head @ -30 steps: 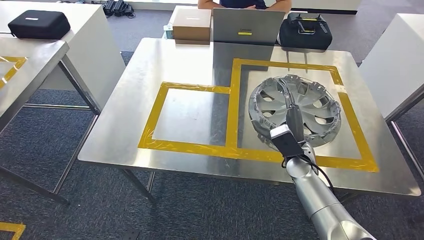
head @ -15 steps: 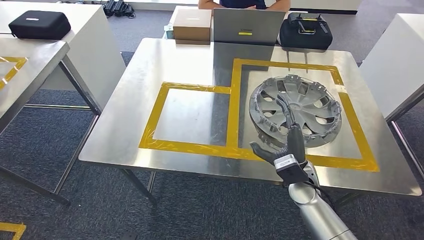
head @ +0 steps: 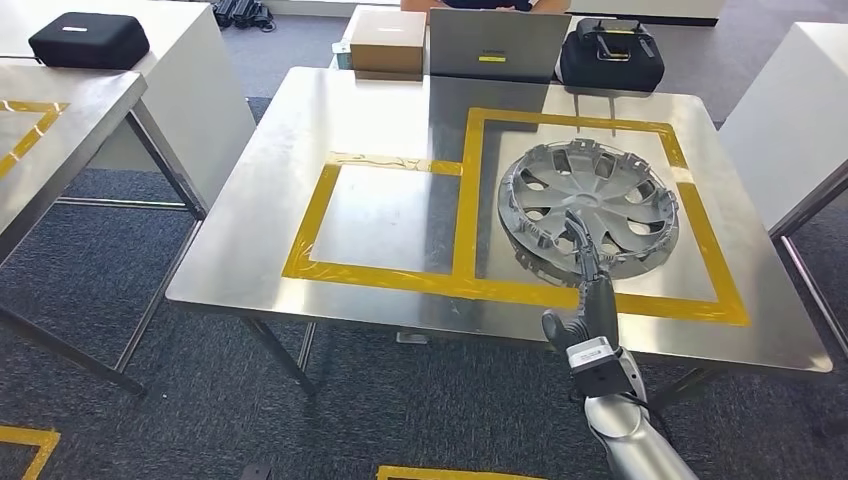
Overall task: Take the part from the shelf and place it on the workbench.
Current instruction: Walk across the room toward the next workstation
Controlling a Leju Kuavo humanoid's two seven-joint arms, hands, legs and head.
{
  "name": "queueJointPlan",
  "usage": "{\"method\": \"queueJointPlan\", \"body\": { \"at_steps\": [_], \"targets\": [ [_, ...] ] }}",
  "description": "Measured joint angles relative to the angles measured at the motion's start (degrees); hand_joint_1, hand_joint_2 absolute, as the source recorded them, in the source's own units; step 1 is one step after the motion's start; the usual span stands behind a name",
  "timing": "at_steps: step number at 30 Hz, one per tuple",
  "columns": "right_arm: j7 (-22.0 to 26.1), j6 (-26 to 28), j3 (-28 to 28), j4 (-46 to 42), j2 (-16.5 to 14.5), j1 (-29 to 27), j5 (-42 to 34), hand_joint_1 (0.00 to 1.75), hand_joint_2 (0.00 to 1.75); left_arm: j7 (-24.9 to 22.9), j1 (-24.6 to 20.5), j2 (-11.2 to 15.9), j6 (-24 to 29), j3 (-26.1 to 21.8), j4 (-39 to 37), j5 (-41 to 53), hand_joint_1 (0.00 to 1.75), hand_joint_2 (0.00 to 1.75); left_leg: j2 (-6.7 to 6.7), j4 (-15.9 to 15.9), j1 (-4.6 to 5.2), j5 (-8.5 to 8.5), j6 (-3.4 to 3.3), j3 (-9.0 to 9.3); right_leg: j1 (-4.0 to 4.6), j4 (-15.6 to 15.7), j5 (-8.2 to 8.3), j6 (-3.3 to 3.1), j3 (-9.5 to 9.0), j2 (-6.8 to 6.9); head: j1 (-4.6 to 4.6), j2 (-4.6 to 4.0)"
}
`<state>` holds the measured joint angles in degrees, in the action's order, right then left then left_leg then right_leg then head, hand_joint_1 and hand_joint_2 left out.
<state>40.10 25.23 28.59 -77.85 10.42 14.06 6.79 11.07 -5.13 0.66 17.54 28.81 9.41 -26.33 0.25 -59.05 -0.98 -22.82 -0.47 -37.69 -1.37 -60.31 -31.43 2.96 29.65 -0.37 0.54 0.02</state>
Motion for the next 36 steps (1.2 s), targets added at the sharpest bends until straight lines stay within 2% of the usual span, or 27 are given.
{"method": "queueJointPlan", "body": {
  "at_steps": [1, 4, 5, 7, 9, 10, 11, 12, 13, 15, 16, 17, 19, 20, 21, 22, 24, 25, 26, 27, 28, 29, 30, 32, 34, 35, 36],
  "targets": [
    [-0.01, 0.03, 0.0, -0.3, 0.08, -0.28, 0.24, 0.0, 0.0, 0.0, -0.05, 0.08, -0.08, 0.0, -0.01, 0.04, 0.0, 0.0, 0.08, -0.15, 0.04, 0.28, 0.45, -0.09, 0.07, 1.22, 0.16, -0.39, -0.69, -0.09, 0.02, 0.0],
    [0.01, 0.83, -0.01, -0.7, 0.31, -1.08, 1.32, 0.0, 0.0, -0.1, -0.04, 0.18, -0.14, 0.0, -0.02, 0.08, 0.0, 0.0, 0.2, 0.17, -0.08, 1.09, 1.84, -0.29, 0.27, 1.2, 0.97, -2.14, 0.33, -0.07, -0.22, 0.0],
    [0.01, 1.16, -0.01, -0.73, 0.32, -1.24, 1.58, 0.0, 0.0, -0.17, 0.0, 0.2, -0.14, 0.0, -0.03, 0.08, 0.0, 0.0, 0.16, -0.3, -0.19, 0.25, 2.18, -0.7, 0.29, 1.28, 1.55, -2.7, 0.87, 0.0, -0.36, -0.01],
    [0.01, 1.62, -0.01, -0.73, 0.34, -1.58, 1.95, 0.0, 0.0, -0.25, 0.03, 0.18, -0.14, 0.0, -0.04, 0.08, 0.0, 0.0, 0.07, -4.79, -0.31, -4.5, 2.56, -2.38, 0.26, 1.38, 2.9, -3.46, 2.31, 0.09, -0.7, -0.01],
    [0.01, 2.24, -0.01, -0.73, 0.36, -2.15, 2.41, 0.0, 0.0, -0.24, -0.04, 0.13, -0.16, 0.0, -0.03, 0.11, 0.0, 0.0, 0.05, -12.44, -0.28, -9.89, 2.7, -4.23, 0.47, 1.33, 4.1, -3.7, 3.87, 0.13, -1.04, 0.0],
    [0.01, 2.76, -0.01, -0.73, 0.38, -2.48, 2.8, 0.0, 0.0, -0.22, -0.07, 0.13, -0.2, 0.0, -0.03, 0.19, 0.0, 0.0, 0.05, -15.32, -0.25, -10.98, 2.68, -4.44, 0.62, 1.29, 4.66, -3.73, 4.63, 0.17, -1.14, 0.0],
    [0.01, 3.35, -0.01, -0.73, 0.41, -2.8, 3.22, 0.0, 0.0, -0.21, -0.09, 0.13, -0.27, 0.0, -0.03, 0.34, 0.0, 0.0, 0.05, -16.36, -0.19, -10.83, 2.53, -3.72, 0.75, 1.25, 5.21, -3.71, 5.36, 0.21, -1.18, 0.0],
    [0.01, 3.9, -0.03, -0.73, 0.45, -3.08, 3.62, 0.0, 0.0, -0.21, -0.11, 0.13, -0.39, 0.01, -0.03, 0.51, 0.0, 0.0, 0.05, -15.2, -0.11, -9.79, 2.26, -1.89, 0.87, 1.22, 5.75, -3.67, 6.07, 0.23, -1.22, 0.0],
    [0.01, 4.38, -0.06, -0.73, 0.51, -3.33, 3.95, 0.0, 0.0, -0.21, -0.18, 0.13, -0.51, 0.01, -0.02, 0.69, 0.0, 0.0, 0.06, -11.96, 0.04, -8.55, 1.86, 1.02, 0.97, 1.2, 6.3, -3.59, 6.71, 0.24, -1.27, 0.0],
    [0.01, 4.87, -0.2, -0.74, 0.62, -3.8, 4.26, 0.0, 0.0, -0.23, -0.51, 0.19, -0.73, 0.03, 0.01, 0.9, 0.0, 0.0, 0.01, -3.61, 0.47, -8.01, 1.1, 7.16, 1.13, 1.23, 7.28, -3.22, 7.51, 0.25, -1.27, 0.0],
    [0.01, 5.01, -0.26, -0.76, 0.69, -4.02, 4.33, 0.0, 0.0, -0.25, -0.68, 0.22, -0.79, 0.03, 0.02, 0.96, 0.0, 0.0, 0.01, -0.77, 0.71, -8.21, 0.86, 8.96, 1.11, 1.31, 7.69, -2.93, 7.57, 0.28, -1.23, 0.0],
    [0.01, 5.08, -0.32, -0.79, 0.74, -4.23, 4.39, 0.0, 0.0, -0.3, -0.84, 0.25, -0.87, 0.04, 0.02, 1.01, 0.0, 0.0, 0.0, 0.61, 0.94, -8.49, 0.67, 9.64, 1.05, 1.44, 8.12, -2.57, 7.52, 0.32, -1.22, 0.0],
    [0.01, 5.14, -0.38, -0.87, 0.84, -4.68, 4.47, 0.0, 0.0, -0.39, -1.01, 0.27, -0.97, 0.04, 0.03, 1.08, 0.0, 0.0, -0.06, 1.14, 1.07, -7.56, 0.03, 9.25, 0.83, 1.73, 8.83, -1.77, 7.41, 0.32, -1.23, 0.0],
    [0.01, 5.13, -0.43, -0.91, 0.9, -4.92, 4.51, 0.0, 0.0, -0.44, -1.09, 0.28, -1.02, 0.04, 0.02, 1.11, 0.0, 0.0, -0.18, 1.37, 1.01, -6.98, -0.43, 8.9, 0.76, 1.46, 8.34, -1.42, 7.63, 0.26, -1.26, 0.0],
    [0.01, 5.13, -0.5, -0.95, 0.98, -5.15, 4.54, 0.0, 0.0, -0.45, -1.14, 0.29, -1.05, 0.04, 0.02, 1.12, 0.0, 0.0, -0.3, 1.61, 0.87, -6.27, -0.87, 8.4, 0.72, 0.37, 6.78, -1.09, 8.08, 0.21, -1.14, 0.0],
    [0.02, 5.13, -0.61, -0.97, 1.05, -5.32, 4.58, 0.0, 0.0, -0.45, -1.16, 0.3, -1.09, 0.04, 0.02, 1.13, 0.0, 0.0, -0.43, 1.78, 0.75, -5.5, -1.21, 7.71, 0.66, -1.84, 4.19, -0.83, 8.81, 0.16, -0.95, 0.0],
    [0.01, 5.05, -0.81, -0.97, 1.1, -5.56, 4.66, 0.0, 0.0, -0.46, -1.18, 0.33, -1.14, 0.04, 0.01, 1.19, 0.0, 0.0, -0.51, 1.74, 0.78, -4.1, -1.52, 5.96, 0.61, -8.59, -1.72, -0.33, 10.42, 0.15, -0.56, 0.0],
    [0.01, 4.98, -0.92, -0.97, 1.11, -5.71, 4.68, 0.0, 0.0, -0.46, -1.17, 0.32, -1.14, 0.04, 0.01, 1.23, 0.0, 0.0, -0.54, 1.69, 0.78, -3.38, -1.52, 5.0, 0.58, -11.65, -3.15, -0.14, 10.76, 0.15, -0.44, 0.0],
    [0.01, 4.91, -1.02, -0.97, 1.11, -5.86, 4.69, 0.0, 0.0, -0.47, -1.16, 0.31, -1.15, 0.04, 0.01, 1.27, 0.0, 0.0, -0.58, 1.59, 0.78, -2.68, -1.46, 4.01, 0.55, -13.46, -3.09, 0.0, 10.48, 0.16, -0.38, 0.0],
    [0.0, 4.84, -1.11, -0.97, 1.12, -5.98, 4.7, 0.0, 0.0, -0.47, -1.15, 0.3, -1.15, 0.04, 0.01, 1.3, 0.0, 0.0, -0.61, 1.42, 0.75, -2.03, -1.34, 3.04, 0.5, -13.53, -1.72, 0.08, 9.39, 0.16, -0.31, 0.0],
    [0.0, 4.8, -1.2, -0.97, 1.12, -6.05, 4.7, 0.0, 0.0, -0.47, -1.14, 0.29, -1.15, 0.04, 0.01, 1.33, 0.0, 0.0, -0.63, 1.18, 0.71, -1.43, -1.16, 2.03, 0.44, -11.78, 0.1, 0.13, 7.38, 0.17, -0.26, 0.0],
    [0.0, 4.79, -1.27, -0.97, 1.12, -6.07, 4.72, 0.0, 0.0, -0.47, -1.15, 0.29, -1.15, 0.04, 0.02, 1.37, 0.0, 0.0, -0.64, 0.84, 0.7, -0.9, -0.92, 1.16, 0.38, -8.39, 1.07, 0.14, 4.59, 0.18, -0.22, 0.0],
    [0.01, 4.76, -1.32, -0.98, 1.11, -6.07, 4.74, 0.0, 0.0, -0.47, -1.17, 0.29, -1.16, 0.04, 0.02, 1.43, 0.0, 0.0, -0.63, 0.44, 0.73, -0.46, -0.63, 0.45, 0.46, -4.2, 0.97, -0.05, 1.54, 0.16, -0.17, 0.0],
    [0.02, 4.74, -1.45, -1.07, 1.11, -6.22, 4.83, 0.0, 0.0, -0.47, -1.21, 0.31, -1.2, 0.04, 0.02, 1.6, 0.0, 0.0, -0.59, 0.05, 0.84, 0.43, 0.07, -0.15, 0.7, 1.46, -0.59, -0.94, -2.14, 0.11, -0.25, 0.0],
    [0.01, 4.67, -1.65, -1.14, 1.11, -6.58, 4.91, 0.0, 0.0, -0.58, -1.18, 0.35, -1.26, 0.05, -0.01, 1.83, 0.0, 0.0, -0.51, 0.34, 0.77, 1.4, 0.82, -0.29, 0.93, 2.25, -0.44, -2.14, -2.16, 0.17, -0.36, 0.0],
    [0.02, 4.46, -1.74, -1.14, 1.11, -6.73, 4.91, 0.0, 0.0, -0.67, -1.15, 0.38, -1.3, 0.06, -0.02, 1.92, 0.0, 0.0, -0.46, 0.26, 0.65, 1.24, 1.17, -0.58, 0.9, 2.29, 0.11, -2.65, -1.74, 0.28, -0.36, 0.0],
    [0.01, 4.09, -1.83, -1.15, 1.1, -6.89, 4.81, 0.0, 0.0, -0.77, -1.11, 0.38, -1.33, 0.08, -0.04, 1.98, 0.0, 0.0, -0.42, -0.54, 0.54, 0.01, 1.51, -1.16, 0.87, 2.34, 0.78, -3.15, -1.14, 0.38, -0.42, 0.0]
  ]
}}
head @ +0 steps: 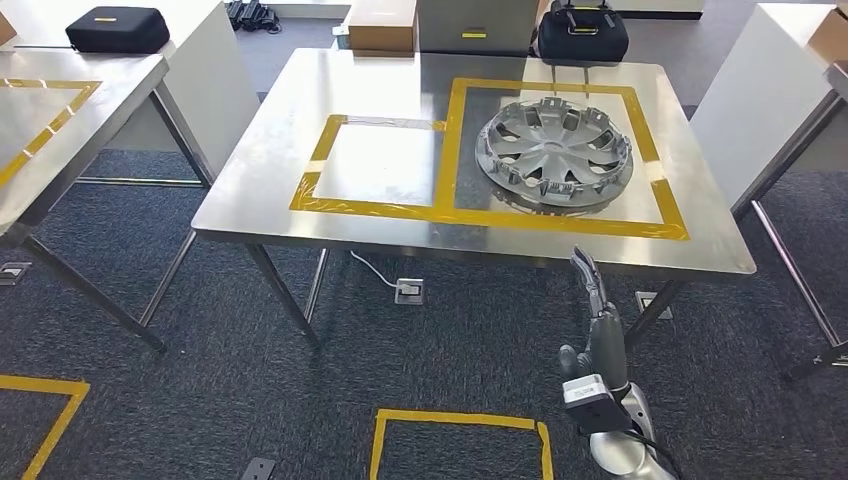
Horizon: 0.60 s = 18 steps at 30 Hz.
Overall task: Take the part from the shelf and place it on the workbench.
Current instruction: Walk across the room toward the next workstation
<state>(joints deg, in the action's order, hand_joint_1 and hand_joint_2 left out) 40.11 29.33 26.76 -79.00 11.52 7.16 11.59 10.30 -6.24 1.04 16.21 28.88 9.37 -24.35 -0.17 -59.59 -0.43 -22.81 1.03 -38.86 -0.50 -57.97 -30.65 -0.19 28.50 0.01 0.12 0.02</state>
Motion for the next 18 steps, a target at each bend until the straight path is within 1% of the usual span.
{"method": "queueJointPlan", "body": {
  "at_steps": [1, 2, 3, 4, 5, 6, 7, 8, 9, 10, 11, 12, 13, 14, 15, 16, 17, 18],
  "targets": [
    [0.01, -0.48, -0.12, -0.02, -0.01, -0.14, -0.15, 0.0, 0.0, -0.06, 0.03, 0.0, -0.04, 0.02, -0.02, 0.02, 0.0, 0.0, 0.03, -1.95, -0.09, -2.3, 0.29, -0.91, -0.08, 0.07, 0.75, -0.39, 0.75, 0.09, -0.09, 0.0],
    [0.0, -1.0, -0.26, -0.04, -0.02, -0.28, -0.35, 0.0, 0.0, -0.1, 0.01, -0.03, -0.08, 0.03, -0.02, 0.04, 0.0, 0.0, 0.03, -5.1, -0.14, -5.33, 0.52, -2.0, -0.11, 0.07, 1.47, -0.61, 1.6, 0.11, -0.21, 0.0],
    [0.0, -1.45, -0.47, -0.07, -0.03, -0.48, -0.55, 0.0, 0.0, -0.11, -0.02, -0.04, -0.11, 0.03, -0.02, 0.05, 0.0, 0.0, 0.03, -9.03, -0.16, -8.1, 0.71, -3.09, -0.08, 0.04, 2.18, -0.7, 2.5, 0.11, -0.34, 0.0],
    [0.0, -1.8, -0.69, -0.08, -0.04, -0.71, -0.68, 0.0, 0.0, -0.12, -0.06, -0.02, -0.12, 0.03, -0.02, 0.07, 0.0, 0.0, 0.03, -12.71, -0.17, -9.69, 0.83, -3.78, -0.05, 0.01, 2.9, -0.68, 3.41, 0.11, -0.43, 0.0],
    [0.0, -2.1, -0.87, -0.08, -0.05, -0.94, -0.76, 0.0, 0.0, -0.17, -0.08, 0.0, -0.12, 0.03, -0.02, 0.08, 0.0, 0.0, 0.03, -15.17, -0.16, -9.87, 0.87, -3.75, -0.02, -0.03, 3.6, -0.6, 4.33, 0.12, -0.49, 0.0],
    [0.0, -2.41, -1.04, -0.08, -0.05, -1.13, -0.8, 0.0, 0.0, -0.26, -0.09, 0.01, -0.13, 0.03, -0.01, 0.09, 0.0, 0.0, 0.03, -15.81, -0.16, -8.87, 0.83, -2.81, -0.01, -0.07, 4.27, -0.49, 5.21, 0.12, -0.54, 0.0],
    [0.0, -2.66, -1.17, -0.08, -0.07, -1.27, -0.8, 0.0, 0.0, -0.34, -0.1, 0.01, -0.13, 0.03, -0.01, 0.09, 0.0, 0.0, 0.04, -14.31, -0.16, -7.33, 0.68, -0.76, -0.01, -0.09, 4.92, -0.34, 6.05, 0.12, -0.59, 0.0],
    [0.0, -2.9, -1.29, -0.11, -0.11, -1.33, -0.8, 0.0, 0.0, -0.43, -0.16, 0.02, -0.13, 0.04, 0.01, 0.1, 0.0, 0.0, 0.05, -10.92, -0.15, -6.24, 0.45, 2.33, -0.01, -0.13, 5.56, -0.15, 6.74, 0.12, -0.65, 0.0],
    [0.01, -3.1, -1.44, -0.21, -0.16, -1.38, -0.79, 0.0, 0.0, -0.46, -0.27, 0.04, -0.13, 0.04, 0.03, 0.12, 0.0, 0.0, 0.08, -6.3, -0.04, -6.28, 0.16, 5.89, 0.05, -0.18, 6.12, 0.1, 7.3, 0.11, -0.72, 0.0],
    [0.01, -3.23, -1.61, -0.32, -0.22, -1.42, -0.75, 0.0, 0.0, -0.46, -0.39, 0.06, -0.13, 0.05, 0.05, 0.16, 0.0, 0.0, 0.14, -2.33, 0.09, -6.8, -0.19, 8.77, 0.08, -0.15, 6.67, 0.41, 7.59, 0.13, -0.72, 0.0],
    [0.02, -3.39, -1.77, -0.43, -0.28, -1.45, -0.68, 0.0, 0.0, -0.45, -0.5, 0.08, -0.13, 0.06, 0.07, 0.23, 0.0, 0.0, 0.2, 0.55, 0.24, -7.58, -0.52, 10.63, 0.08, -0.11, 7.16, 0.76, 7.7, 0.17, -0.71, 0.0],
    [0.01, -3.65, -1.96, -0.51, -0.38, -1.51, -0.58, 0.0, 0.0, -0.45, -0.58, 0.1, -0.13, 0.07, 0.07, 0.33, 0.0, 0.0, 0.25, 1.96, 0.45, -8.06, -0.89, 11.28, 0.04, 0.02, 7.65, 1.16, 7.74, 0.21, -0.68, 0.0],
    [0.01, -4.01, -2.2, -0.5, -0.48, -1.61, -0.45, 0.0, 0.0, -0.47, -0.58, 0.1, -0.12, 0.08, 0.07, 0.43, 0.0, 0.0, 0.25, 2.08, 0.53, -7.69, -1.34, 10.98, -0.04, 0.19, 8.17, 1.59, 7.75, 0.24, -0.64, 0.0],
    [-0.09, -4.56, -2.52, -0.28, -0.62, -1.73, -0.31, 0.0, 0.0, -0.51, -0.58, 0.1, -0.13, 0.09, 0.07, 0.5, 0.0, 0.0, 0.14, 2.24, 0.54, -7.16, -1.8, 10.56, -0.17, 0.08, 8.08, 1.97, 7.95, 0.21, -0.65, 0.0],
    [-0.29, -5.3, -2.96, 0.25, -0.78, -1.85, -0.15, 0.0, 0.0, -0.55, -0.59, 0.1, -0.13, 0.09, 0.06, 0.56, 0.0, 0.0, 0.03, 2.32, 0.5, -6.5, -2.33, 9.99, -0.24, -0.64, 6.99, 2.33, 8.35, 0.16, -0.58, 0.0],
    [-0.56, -6.19, -3.51, 1.2, -0.98, -1.91, -0.04, 0.0, 0.0, -0.59, -0.59, 0.11, -0.13, 0.1, 0.05, 0.58, 0.0, 0.0, -0.08, 2.44, 0.42, -5.72, -2.78, 9.26, -0.28, -2.42, 4.81, 2.64, 9.04, 0.11, -0.43, 0.0],
    [-1.1, -7.51, -4.14, 2.65, -1.24, -1.85, -0.19, 0.0, 0.0, -0.62, -0.62, 0.13, -0.14, 0.1, 0.05, 0.6, 0.0, 0.0, -0.17, 2.46, 0.39, -4.95, -3.1, 8.37, -0.35, -5.27, 1.77, 2.87, 9.93, 0.07, -0.26, 0.0],
    [-1.81, -9.6, -4.75, 4.52, -1.56, -1.71, -0.81, 0.0, 0.0, -0.63, -0.61, 0.15, -0.16, 0.1, 0.05, 0.61, 0.0, 0.0, -0.15, 2.42, 0.43, -4.19, -3.3, 7.41, -0.34, -8.82, -1.22, 3.07, 10.85, 0.07, -0.07, 0.0]
  ]
}}
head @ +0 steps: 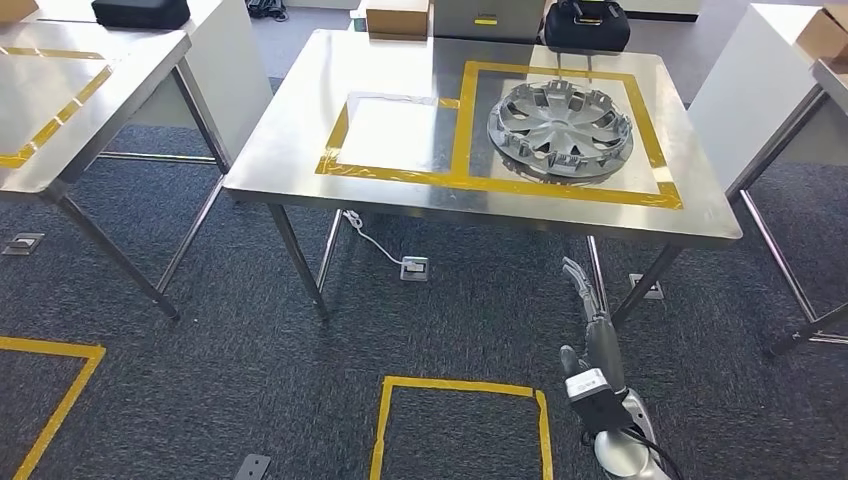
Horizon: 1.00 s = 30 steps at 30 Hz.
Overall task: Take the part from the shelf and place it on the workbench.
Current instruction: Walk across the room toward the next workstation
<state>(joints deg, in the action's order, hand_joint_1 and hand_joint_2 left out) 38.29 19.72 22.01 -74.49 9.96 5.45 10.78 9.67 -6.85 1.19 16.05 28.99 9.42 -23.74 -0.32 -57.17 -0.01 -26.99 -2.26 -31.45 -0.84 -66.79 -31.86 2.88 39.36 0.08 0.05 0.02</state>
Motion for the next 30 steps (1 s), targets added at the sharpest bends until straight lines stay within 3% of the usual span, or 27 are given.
{"method": "queueJointPlan", "body": {
  "at_steps": [1, 2, 3, 5, 7, 8, 9, 11, 12, 13, 16, 17, 18, 19, 20, 22, 23, 24, 26, 27, 28, 30],
  "targets": [
    [-0.63, -3.43, -0.64, 2.48, -0.39, 0.28, -1.4, 0.0, 0.0, -0.01, 0.03, 0.01, -0.07, 0.01, 0.0, 0.01, 0.0, 0.0, 0.0, -0.07, 0.05, 0.79, -0.06, -1.01, 0.0, -3.56, -1.99, 0.14, 0.69, -0.01, 0.12, 0.0],
    [-1.17, -8.22, -1.35, 5.74, -0.85, 0.76, -3.5, 0.0, 0.0, -0.03, 0.08, -0.02, -0.15, 0.02, 0.0, 0.0, 0.0, 0.0, -0.01, -0.17, 0.09, 1.57, -0.05, -2.04, 0.01, -6.12, -2.5, 0.21, 0.8, -0.01, 0.17, 0.0],
    [-1.44, -13.69, -2.22, 9.78, -1.38, 1.33, -5.94, 0.0, 0.0, -0.05, 0.12, -0.06, -0.26, 0.03, 0.01, -0.03, 0.0, 0.0, -0.03, -0.33, 0.12, 2.31, -0.01, -3.08, 0.03, -7.12, -1.64, 0.2, 0.08, -0.02, 0.21, 0.0],
    [-1.44, -22.43, -4.3, 19.36, -2.47, 2.83, -9.72, 0.0, 0.0, -0.11, 0.16, -0.18, -0.44, 0.05, 0.02, -0.25, 0.0, 0.0, -0.02, -0.78, 0.12, 3.62, 0.17, -5.06, 0.11, -3.39, 1.66, -0.1, -4.33, -0.02, 0.28, 0.0],
    [-3.13, -25.76, -6.24, 28.43, -3.3, 4.43, -11.3, 0.0, 0.0, -0.26, 0.19, -0.32, -0.55, 0.06, 0.05, -0.54, 0.0, 0.0, 0.05, -1.21, 0.19, 4.71, 0.61, -6.37, 0.44, 4.59, 1.48, -0.81, -10.16, 0.03, 0.3, 0.0],
    [-5.0, -26.14, -7.07, 32.57, -3.64, 5.06, -11.71, 0.0, 0.0, -0.33, 0.25, -0.36, -0.59, 0.06, 0.07, -0.66, 0.0, 0.0, 0.06, -1.25, 0.17, 5.24, 0.93, -6.63, 0.64, 7.6, 0.62, -1.25, -11.98, 0.05, 0.3, 0.0],
    [-7.47, -26.02, -7.79, 36.4, -3.91, 5.42, -12.06, 0.0, 0.0, -0.38, 0.36, -0.39, -0.63, 0.06, 0.08, -0.75, 0.0, 0.0, 0.07, -1.11, 0.11, 5.83, 1.3, -6.73, 0.83, 9.33, -0.08, -1.7, -12.77, 0.08, 0.28, 0.0],
    [-13.08, -24.73, -9.05, 43.26, -4.57, 5.29, -12.43, 0.0, 0.0, -0.29, 0.8, -0.33, -0.72, 0.08, 0.04, -0.91, 0.0, 0.0, 0.14, -0.62, -0.09, 6.83, 2.03, -6.83, 0.88, 10.12, 0.79, -2.61, -12.36, 0.21, 0.36, 0.0],
    [-15.9, -23.81, -9.55, 46.09, -4.85, 4.98, -12.53, 0.0, 0.0, -0.21, 1.11, -0.31, -0.8, 0.1, 0.02, -0.95, 0.0, 0.0, 0.23, -0.87, -0.14, 6.3, 2.35, -7.13, 0.78, 10.3, 1.51, -3.03, -11.86, 0.29, 0.34, 0.0],
    [-18.27, -22.91, -10.03, 48.48, -5.15, 4.45, -12.54, 0.0, 0.0, -0.12, 1.39, -0.29, -0.88, 0.16, -0.01, -0.96, 0.0, 0.0, 0.3, -2.19, -0.19, 4.51, 2.69, -7.71, 0.62, 10.52, 2.25, -3.38, -11.19, 0.35, 0.23, 0.0],
    [-23.99, -19.82, -10.86, 53.87, -5.66, 2.26, -12.1, 0.0, 0.0, -0.07, 1.74, -0.27, -1.06, 0.36, -0.02, -0.72, 0.0, 0.0, 0.36, -12.33, -0.49, -3.95, 3.67, -10.23, 0.4, 10.61, 4.12, -3.68, -8.83, 0.5, -0.33, 0.0],
    [-25.74, -18.91, -10.99, 55.26, -5.78, 1.51, -11.98, 0.0, 0.0, -0.09, 1.75, -0.23, -1.11, 0.4, -0.02, -0.65, 0.0, 0.0, 0.35, -15.41, -0.59, -5.09, 3.89, -10.53, 0.38, 10.57, 4.65, -3.6, -8.09, 0.59, -0.4, 0.0],
    [-27.35, -18.29, -11.13, 56.44, -5.89, 0.84, -11.99, 0.0, 0.0, -0.09, 1.76, -0.2, -1.19, 0.42, -0.02, -0.62, 0.0, 0.0, 0.34, -16.95, -0.66, -4.92, 4.04, -10.04, 0.36, 10.51, 5.14, -3.48, -7.37, 0.66, -0.43, 0.0],
    [-28.73, -17.9, -11.34, 57.45, -6.0, 0.26, -12.12, 0.0, 0.0, -0.07, 1.76, -0.17, -1.26, 0.43, -0.02, -0.62, 0.0, 0.0, 0.34, -16.31, -0.73, -3.72, 4.1, -8.48, 0.31, 10.43, 5.59, -3.33, -6.69, 0.71, -0.46, 0.0],
    [-29.95, -17.58, -11.56, 58.31, -6.11, -0.19, -12.16, 0.0, 0.0, 0.01, 1.75, -0.13, -1.33, 0.43, -0.02, -0.63, 0.0, 0.0, 0.34, -13.5, -0.8, -2.35, 4.11, -5.82, 0.24, 10.31, 6.01, -3.13, -6.15, 0.71, -0.49, 0.0],
    [-31.97, -16.39, -11.85, 59.6, -6.27, -0.8, -11.54, 0.0, 0.0, 0.26, 1.59, -0.08, -1.2, 0.46, 0.03, -0.61, 0.0, 0.0, 0.45, -4.97, -0.78, -1.95, 3.87, 0.51, 0.23, 10.02, 6.68, -2.54, -5.4, 0.63, -0.64, 0.0],
    [-32.76, -15.65, -11.87, 60.12, -6.32, -0.99, -11.02, 0.0, 0.0, 0.45, 1.51, -0.07, -1.05, 0.51, 0.05, -0.6, 0.0, 0.44, 0.52, -1.74, -0.7, -2.54, 3.61, 2.6, 0.27, 9.9, 6.96, -2.19, -5.27, 0.58, -0.67, 0.0],
    [-33.44, -15.02, -11.87, 60.59, -6.35, -1.14, -10.56, 0.0, 0.44, 0.68, 1.45, -0.08, -0.87, 0.61, 0.07, -0.6, 0.0, 0.87, 0.58, -0.01, -0.56, -3.22, 3.23, 3.57, 0.32, 9.85, 7.23, -1.82, -5.16, 0.57, -0.68, 0.0],
    [-34.27, -14.29, -11.87, 61.41, -6.41, -1.44, -10.14, 0.0, 1.31, 1.07, 1.46, -0.08, -0.67, 0.79, 0.07, -0.63, 0.0, 1.75, 0.55, 0.43, -0.41, -3.1, 2.23, 3.48, 0.2, 9.81, 7.62, -1.09, -5.09, 0.53, -0.54, 0.0],
    [-34.56, -14.06, -11.87, 61.72, -6.46, -1.65, -10.04, 0.0, 1.75, 1.12, 1.47, -0.08, -0.68, 0.85, 0.08, -0.66, 0.0, 1.75, 0.46, 0.48, -0.42, -2.85, 1.68, 3.34, 0.1, 9.32, 7.23, -0.76, -4.84, 0.5, -0.49, 0.0],
    [-34.81, -13.9, -11.88, 61.95, -6.52, -1.97, -9.93, 0.0, 1.75, 1.0, 1.5, -0.08, -0.78, 0.84, 0.14, -0.62, 0.0, 1.75, 0.35, 0.57, -0.45, -2.57, 1.17, 3.17, 0.0, 7.9, 6.12, -0.49, -4.22, 0.45, -0.35, 0.0],
    [-35.31, -13.83, -12.03, 62.27, -6.68, -3.02, -9.69, 0.0, 1.75, 0.34, 1.74, -0.07, -1.35, 0.41, 0.75, -0.01, 0.0, 1.75, 0.1, 0.63, -0.42, -2.1, 0.5, 2.65, -0.06, 1.42, 1.99, -0.12, -1.52, 0.38, -0.02, 0.0]
  ]
}}
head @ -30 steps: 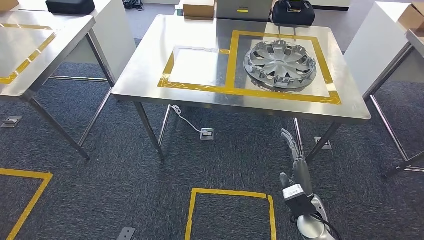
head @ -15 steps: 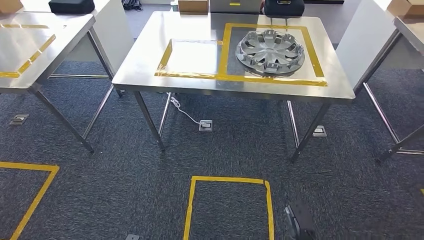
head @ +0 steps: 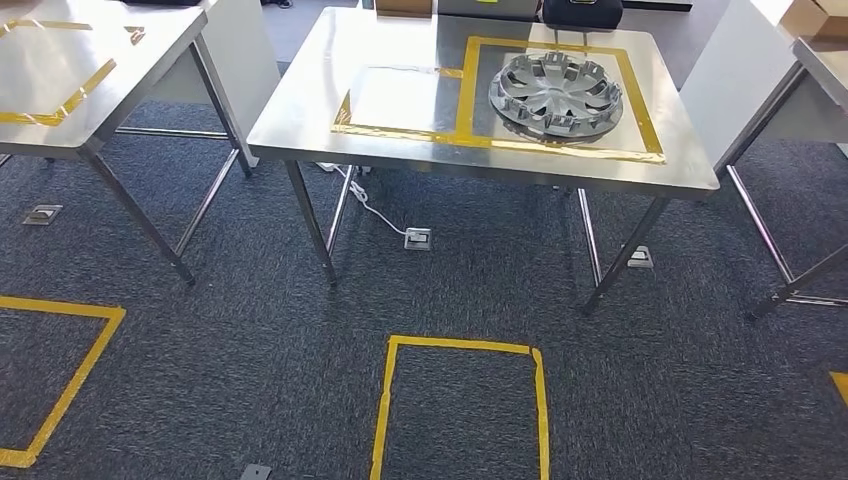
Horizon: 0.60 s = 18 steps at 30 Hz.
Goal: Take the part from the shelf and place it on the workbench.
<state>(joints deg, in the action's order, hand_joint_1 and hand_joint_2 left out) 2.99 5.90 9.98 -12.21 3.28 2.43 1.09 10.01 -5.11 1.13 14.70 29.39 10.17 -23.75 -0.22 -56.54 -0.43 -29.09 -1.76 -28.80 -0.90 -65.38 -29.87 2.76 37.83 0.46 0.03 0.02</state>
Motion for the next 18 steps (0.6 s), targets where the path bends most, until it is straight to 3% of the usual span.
{"method": "queueJointPlan", "body": {
  "at_steps": [2, 3, 4, 6, 8, 12, 14, 16, 18],
  "targets": [
    [-0.45, -0.26, -0.32, 0.42, -0.19, -1.67, 0.11, 0.0, 1.75, -0.88, 0.38, -0.05, -1.04, -1.14, 1.43, 1.46, 0.0, 1.75, -0.09, -0.13, 0.17, 0.28, -0.24, -0.58, 0.01, -7.42, -3.43, 0.15, 2.84, -0.03, 0.2, 0.0],
    [-0.63, -0.47, -0.52, 0.72, -0.3, -2.65, 0.11, 0.0, 1.75, -1.26, 0.5, -0.12, -1.59, -1.84, 2.33, 2.32, 0.0, 1.75, -0.07, -0.25, 0.24, 0.37, -0.26, -0.81, 0.03, -8.75, -3.68, 0.12, 3.06, -0.04, 0.23, 0.0],
    [-0.82, -0.7, -0.75, 1.09, -0.4, -3.67, 0.11, 0.0, 1.75, -1.62, 0.54, -0.19, -2.14, -2.58, 3.37, 3.22, 0.0, 1.75, -0.02, -0.39, 0.27, 0.41, -0.23, -0.95, 0.05, -7.67, -2.85, 0.0, 2.1, -0.05, 0.27, 0.0],
    [-1.03, -1.08, -1.31, 1.67, -0.55, -5.64, 0.1, 0.0, 1.75, -2.27, 0.53, -0.32, -3.14, -4.15, 5.57, 4.94, 0.0, 1.75, 0.04, -0.69, 0.29, 0.32, -0.01, -1.02, 0.13, -0.12, 0.33, -0.46, -2.41, -0.04, 0.36, 0.0],
    [-1.1, -1.51, -1.91, 1.94, -0.66, -7.3, 0.04, 0.0, 1.75, -2.98, 0.59, -0.4, -4.21, -6.19, 7.58, 6.76, 0.0, 1.75, -0.05, -1.01, 0.48, 0.13, 0.58, -1.18, 0.4, 6.31, 2.01, -1.11, -5.88, -0.03, 0.4, 0.0],
    [-1.4, -2.55, -3.34, 1.34, -1.14, -9.4, -0.22, 0.0, 1.75, -4.64, 2.19, -0.45, -6.61, -10.98, 9.94, 10.76, 0.0, 1.75, -0.17, -1.16, 0.53, -0.12, 1.93, -1.25, 0.5, 8.04, 2.21, -2.42, -6.51, -0.02, 0.29, 0.0],
    [-1.52, -3.02, -4.0, -0.1, -1.42, -9.39, -0.34, 0.0, 1.75, -5.44, 4.1, -0.5, -7.76, -13.15, 10.16, 12.62, 0.0, 1.75, -0.01, -4.5, 0.45, -2.5, 2.53, -2.61, 0.24, 8.46, 2.51, -3.18, -6.48, 0.07, 0.02, 0.0],
    [-1.77, -3.42, -4.59, -2.17, -1.62, -8.81, -0.42, 0.0, 1.75, -6.16, 6.46, -0.55, -8.74, -15.05, 9.77, 14.23, 0.0, 1.75, 0.11, -11.91, 0.13, -6.59, 3.11, -5.89, 0.19, 8.49, 2.57, -3.59, -6.32, 0.09, -0.34, 0.0],
    [-1.97, -3.67, -4.95, -3.88, -1.78, -8.14, -0.45, 0.0, 1.75, -6.63, 8.32, -0.54, -9.34, -16.35, 9.1, 15.25, 0.0, 1.75, 0.14, -17.09, -0.14, -8.7, 3.64, -8.16, 0.19, 8.44, 2.57, -3.67, -6.25, 0.11, -0.45, 0.0]
  ]
}}
